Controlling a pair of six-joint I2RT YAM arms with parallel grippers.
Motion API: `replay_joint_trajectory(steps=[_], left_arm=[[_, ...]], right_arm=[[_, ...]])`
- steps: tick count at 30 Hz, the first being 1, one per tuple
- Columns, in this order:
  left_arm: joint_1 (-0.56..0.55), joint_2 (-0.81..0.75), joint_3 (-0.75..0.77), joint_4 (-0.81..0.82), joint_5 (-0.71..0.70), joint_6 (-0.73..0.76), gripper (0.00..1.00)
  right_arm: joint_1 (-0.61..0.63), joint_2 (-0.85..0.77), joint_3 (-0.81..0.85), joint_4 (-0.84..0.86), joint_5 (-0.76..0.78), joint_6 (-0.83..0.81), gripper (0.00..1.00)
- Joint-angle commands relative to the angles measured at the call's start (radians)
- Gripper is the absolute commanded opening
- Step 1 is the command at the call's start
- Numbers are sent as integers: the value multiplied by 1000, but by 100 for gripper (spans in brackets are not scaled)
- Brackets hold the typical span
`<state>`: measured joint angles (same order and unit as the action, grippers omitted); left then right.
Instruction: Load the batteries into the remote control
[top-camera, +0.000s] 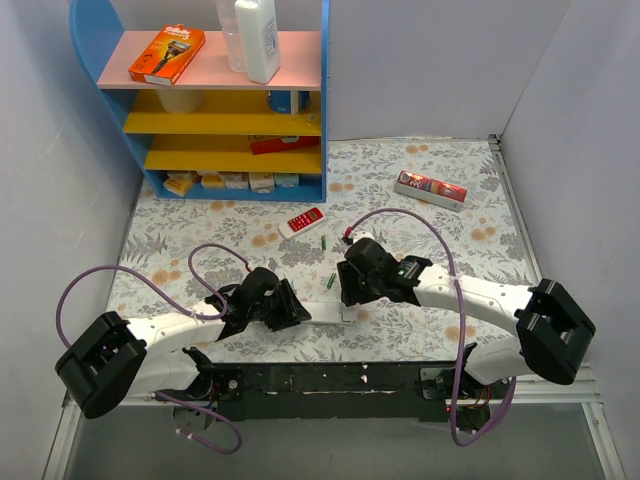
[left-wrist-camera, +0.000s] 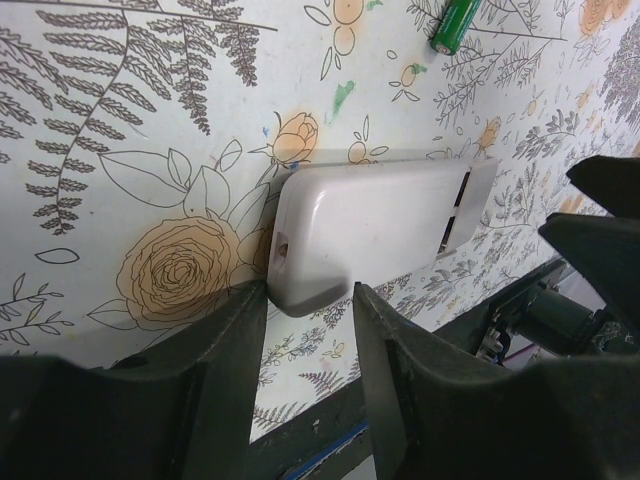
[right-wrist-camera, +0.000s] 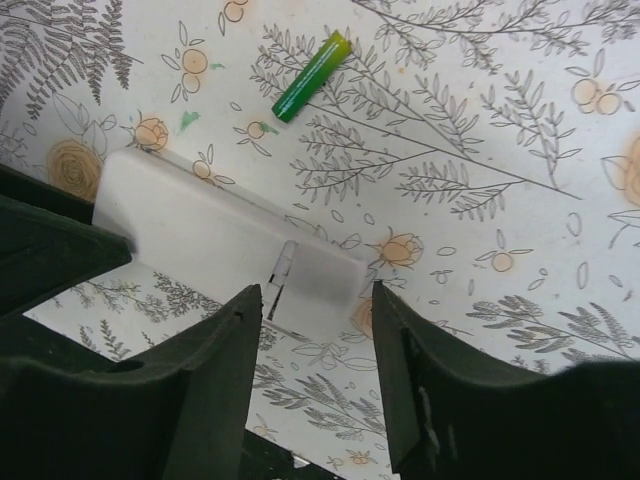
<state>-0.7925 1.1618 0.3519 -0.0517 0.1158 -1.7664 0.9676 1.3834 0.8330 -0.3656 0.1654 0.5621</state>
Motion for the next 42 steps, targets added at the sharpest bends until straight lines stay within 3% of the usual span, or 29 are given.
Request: replay_joint_trajectory(steps=[1, 7, 17, 28, 42], left_arm=[[-10, 1, -22, -66, -11, 10, 40], [-8, 4, -21, -66, -13, 10, 40], [-10, 9, -19, -63, -5, 12, 40], [-13, 6, -19, -60, -4, 7, 38], [-20, 9, -19, -57, -11, -5, 37]], right_arm=[[-40, -40, -47, 4, 8, 55, 59], [-61, 8, -67, 54, -52, 76, 62], [-76, 40, -123, 120, -151, 117, 55], [-87, 23, -227, 217, -332, 214, 40], [-93, -9, -245, 205, -408, 277, 23]])
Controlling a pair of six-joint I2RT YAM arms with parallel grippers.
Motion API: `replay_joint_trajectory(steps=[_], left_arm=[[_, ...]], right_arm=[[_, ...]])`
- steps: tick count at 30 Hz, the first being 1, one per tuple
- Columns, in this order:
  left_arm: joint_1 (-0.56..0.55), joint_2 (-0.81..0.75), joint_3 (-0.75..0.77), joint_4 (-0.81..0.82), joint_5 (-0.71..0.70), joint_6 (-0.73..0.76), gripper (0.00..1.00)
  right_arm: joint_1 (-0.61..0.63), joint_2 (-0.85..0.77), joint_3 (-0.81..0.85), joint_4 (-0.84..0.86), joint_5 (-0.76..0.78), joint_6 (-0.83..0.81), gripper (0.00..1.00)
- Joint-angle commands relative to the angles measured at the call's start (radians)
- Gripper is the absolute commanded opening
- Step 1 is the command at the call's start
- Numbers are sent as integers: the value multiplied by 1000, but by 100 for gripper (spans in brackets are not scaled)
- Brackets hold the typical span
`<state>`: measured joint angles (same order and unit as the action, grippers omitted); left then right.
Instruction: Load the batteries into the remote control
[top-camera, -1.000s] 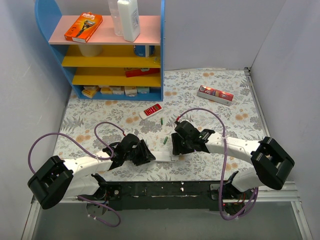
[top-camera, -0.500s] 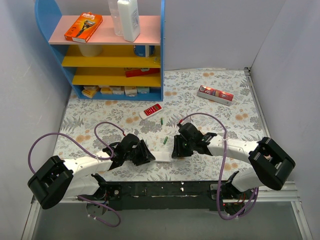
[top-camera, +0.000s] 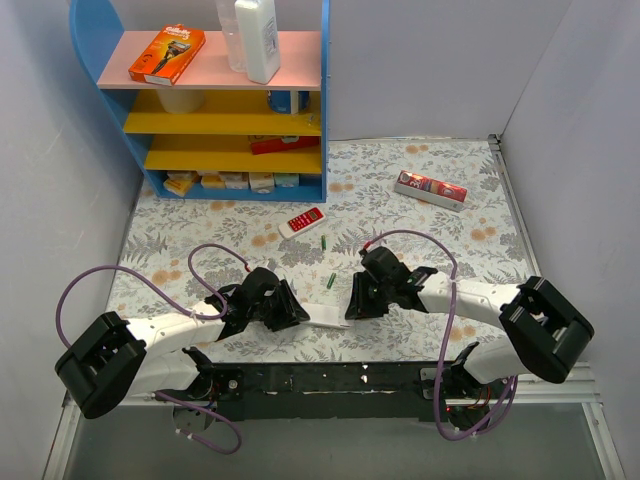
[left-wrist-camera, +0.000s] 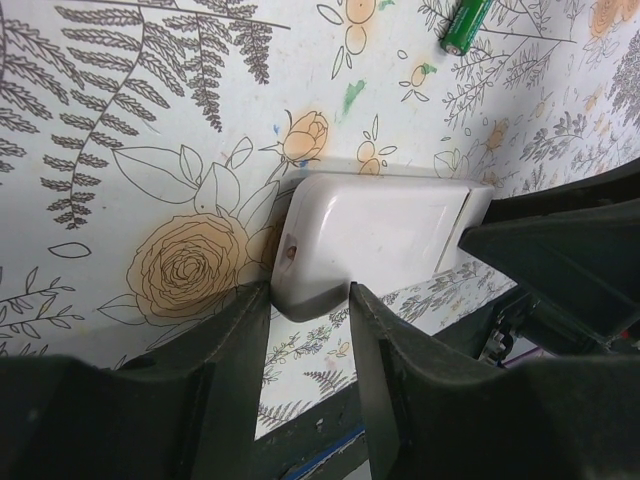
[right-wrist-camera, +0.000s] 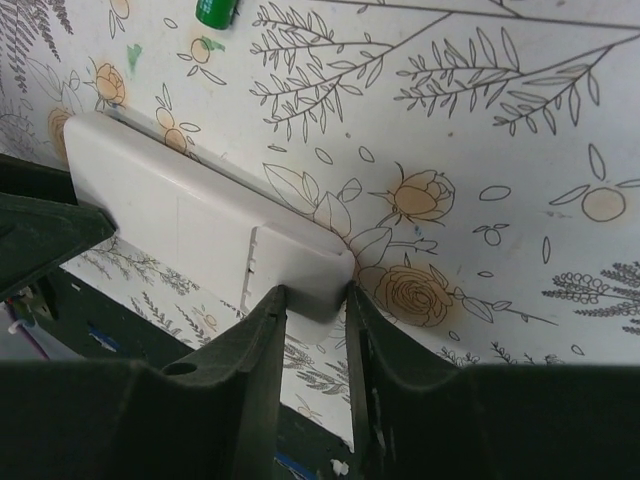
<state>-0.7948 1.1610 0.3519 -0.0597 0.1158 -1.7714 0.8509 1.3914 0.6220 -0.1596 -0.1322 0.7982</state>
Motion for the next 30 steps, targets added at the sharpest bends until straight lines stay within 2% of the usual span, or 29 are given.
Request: replay_joint_trajectory(steps=[1, 5, 12, 16, 23, 30], left_arm=[[-20, 8, -21, -49, -11, -5, 36], [-24, 17, -21, -37, -11, -6, 36], [-52, 45, -1, -29, -13, -8, 34], [-58, 49, 5, -23, -11, -10, 33], [-58, 42, 42, 3, -19, -20, 32], [-58, 68, 78, 55, -48, -49, 33]], right_arm=[[23, -22, -38, 2, -112, 45, 21], [23, -29, -60, 26, -115, 71, 18], [33, -3, -99, 146, -124, 137, 4], [63, 24, -79, 190, -97, 154, 1], [70, 173, 103, 161, -67, 40, 1], [40, 271, 289, 57, -37, -111, 1]])
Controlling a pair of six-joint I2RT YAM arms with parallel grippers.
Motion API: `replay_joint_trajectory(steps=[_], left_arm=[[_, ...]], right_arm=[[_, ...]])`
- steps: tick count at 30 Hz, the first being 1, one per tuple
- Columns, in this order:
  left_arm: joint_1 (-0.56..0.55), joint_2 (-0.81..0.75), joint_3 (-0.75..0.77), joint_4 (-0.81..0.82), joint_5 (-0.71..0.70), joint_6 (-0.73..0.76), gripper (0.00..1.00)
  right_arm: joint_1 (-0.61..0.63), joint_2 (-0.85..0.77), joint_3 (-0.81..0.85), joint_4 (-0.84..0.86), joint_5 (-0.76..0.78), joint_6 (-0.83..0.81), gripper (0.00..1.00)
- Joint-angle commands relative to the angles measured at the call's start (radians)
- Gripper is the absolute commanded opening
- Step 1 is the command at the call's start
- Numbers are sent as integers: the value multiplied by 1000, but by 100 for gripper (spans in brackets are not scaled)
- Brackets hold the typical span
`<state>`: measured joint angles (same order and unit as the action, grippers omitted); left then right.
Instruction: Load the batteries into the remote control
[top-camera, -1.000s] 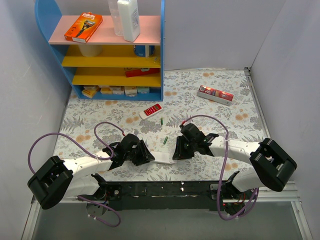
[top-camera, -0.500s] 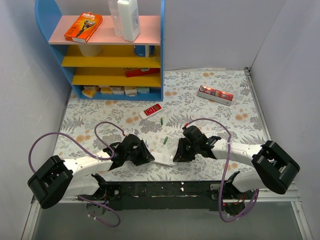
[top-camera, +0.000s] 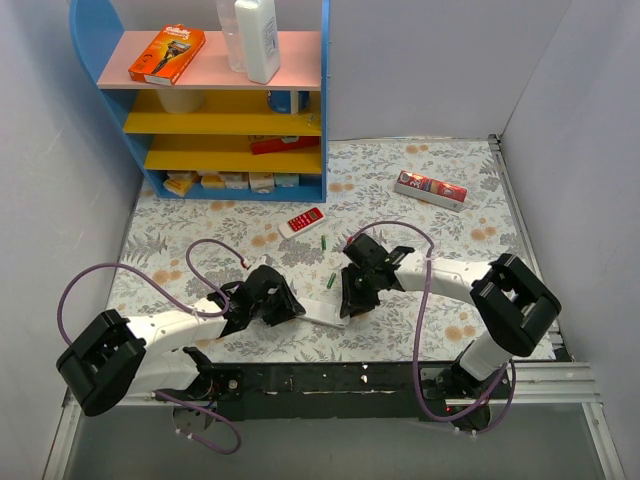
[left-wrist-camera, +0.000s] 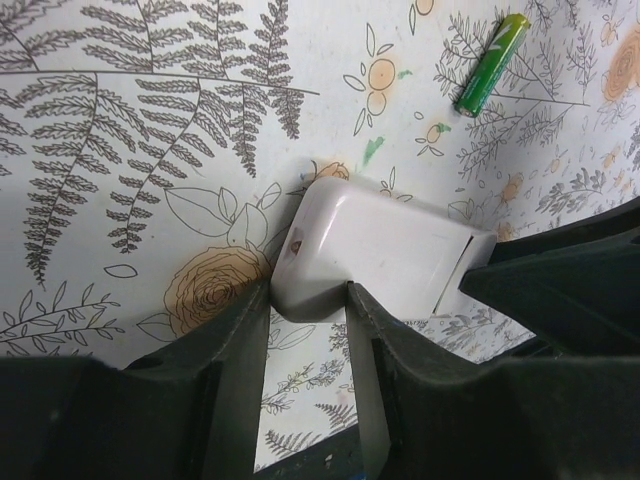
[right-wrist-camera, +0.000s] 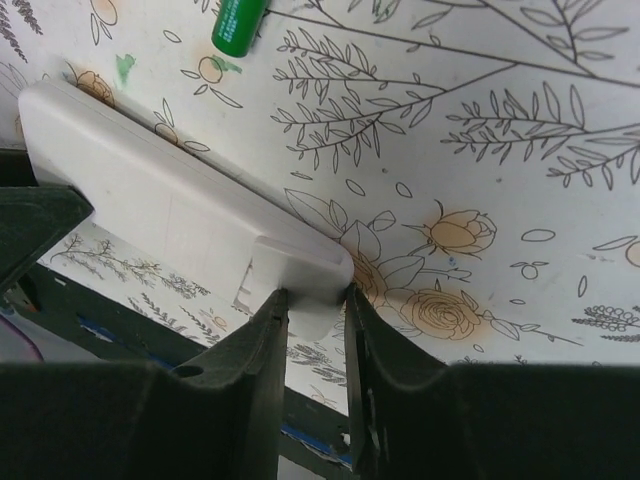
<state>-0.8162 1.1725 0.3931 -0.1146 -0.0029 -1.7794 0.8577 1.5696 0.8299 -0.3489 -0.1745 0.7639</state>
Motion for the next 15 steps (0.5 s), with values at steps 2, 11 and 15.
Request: replay_joint_trajectory(steps=[2, 11, 15], left_arm=[[-37, 68, 33, 150, 72, -61, 33], [-38, 44, -17, 171, 61, -104, 32], [-41, 55, -11, 174, 75, -101, 28]], right_arm=[[24, 84, 94, 216, 6, -83, 1], [26, -150, -200, 338, -3, 179, 1], [24, -189, -238, 413, 16, 252, 1]])
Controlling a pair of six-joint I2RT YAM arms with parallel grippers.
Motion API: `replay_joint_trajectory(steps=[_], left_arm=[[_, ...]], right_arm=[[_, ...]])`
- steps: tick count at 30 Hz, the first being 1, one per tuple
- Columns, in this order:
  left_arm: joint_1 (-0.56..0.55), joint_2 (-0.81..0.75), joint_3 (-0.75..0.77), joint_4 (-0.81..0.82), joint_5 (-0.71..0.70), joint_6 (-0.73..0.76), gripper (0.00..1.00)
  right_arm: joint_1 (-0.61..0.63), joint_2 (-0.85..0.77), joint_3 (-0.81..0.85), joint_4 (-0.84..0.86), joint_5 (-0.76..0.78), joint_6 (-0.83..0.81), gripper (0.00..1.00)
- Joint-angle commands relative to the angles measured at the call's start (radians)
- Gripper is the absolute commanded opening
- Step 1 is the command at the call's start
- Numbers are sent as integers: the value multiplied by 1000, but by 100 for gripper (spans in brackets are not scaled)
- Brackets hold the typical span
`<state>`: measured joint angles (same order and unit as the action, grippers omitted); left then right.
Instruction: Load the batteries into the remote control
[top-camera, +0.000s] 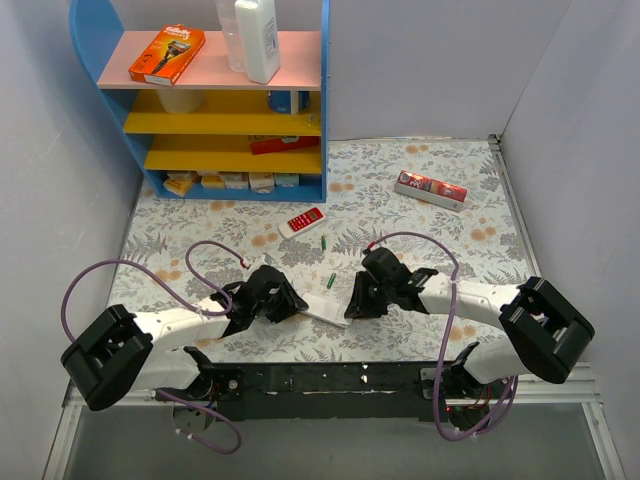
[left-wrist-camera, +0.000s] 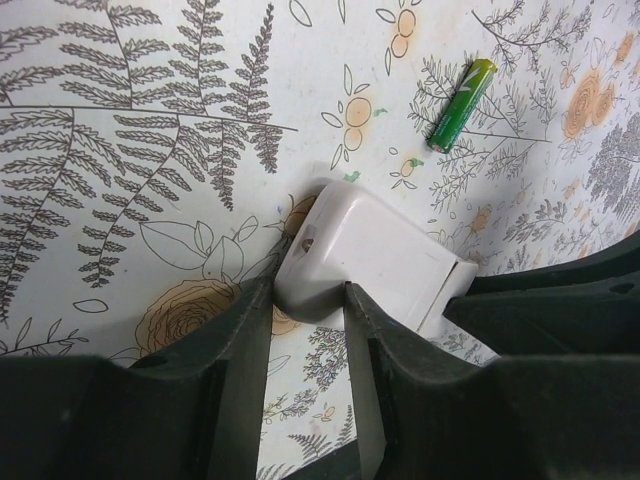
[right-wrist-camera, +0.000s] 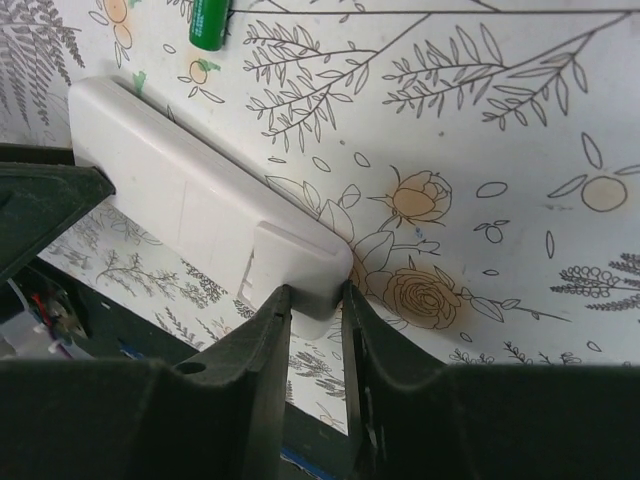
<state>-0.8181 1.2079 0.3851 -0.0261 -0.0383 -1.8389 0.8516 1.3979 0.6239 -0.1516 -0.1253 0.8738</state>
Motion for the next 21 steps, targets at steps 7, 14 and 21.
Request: replay_joint_trajectory(steps=[7, 14, 21], left_arm=[[-52, 12, -2, 81, 106, -42, 24], [-52, 5, -6, 86, 109, -43, 25], [-52, -1, -15, 104, 104, -43, 44]], right_arm=[[32, -22, -6, 216, -11, 188, 1], [29, -25, -10, 221, 45, 189, 1], [-17, 104, 160, 176, 23, -1, 1]])
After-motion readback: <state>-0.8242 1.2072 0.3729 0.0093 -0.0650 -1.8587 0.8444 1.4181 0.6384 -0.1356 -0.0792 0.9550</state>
